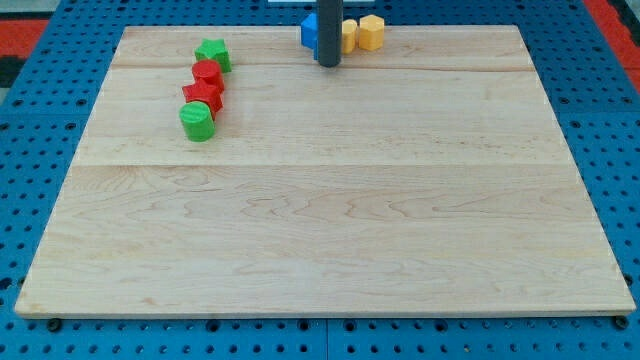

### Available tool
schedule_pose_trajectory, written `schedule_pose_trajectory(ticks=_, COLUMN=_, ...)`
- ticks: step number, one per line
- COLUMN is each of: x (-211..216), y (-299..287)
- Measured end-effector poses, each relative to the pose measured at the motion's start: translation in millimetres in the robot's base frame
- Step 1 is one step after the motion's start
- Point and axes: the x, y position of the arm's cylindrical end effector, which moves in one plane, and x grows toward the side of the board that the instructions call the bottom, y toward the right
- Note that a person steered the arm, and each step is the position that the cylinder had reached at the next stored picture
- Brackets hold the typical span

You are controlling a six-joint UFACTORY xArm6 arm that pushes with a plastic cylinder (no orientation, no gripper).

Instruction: Point your arm to the right of the red circle

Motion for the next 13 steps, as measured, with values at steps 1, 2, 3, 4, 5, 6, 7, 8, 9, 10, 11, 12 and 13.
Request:
schedule_pose_trajectory(ticks=1, x=26.0, y=0.5)
schedule_pose_trajectory(ticks=2, x=37.3, y=0.2)
schedule_pose_trajectory(ticks=3, x=38.4, y=-12.5)
schedule_pose_trajectory(ticks=4, x=36.8, y=-40.5)
schedule_pose_trajectory(ticks=5, x=36.8, y=-52.3)
schedule_pose_trajectory(ticks=6, x=36.8, y=-59.5)
schedule_pose_trajectory(ticks=7, x=36.8, y=-65.4)
schedule_pose_trajectory(ticks=8, x=36.8, y=-67.7)
schedule_pose_trajectory(ticks=9, x=36.8, y=-69.3)
schedule_pose_trajectory(ticks=10, x=36.8, y=-71.3)
schedule_pose_trajectory(ticks=11, x=36.8, y=-72.7)
schedule_pose_trajectory(ticks=12, x=36.8, y=-73.7)
schedule_pose_trajectory(ticks=13, x=36.8, y=-75.0)
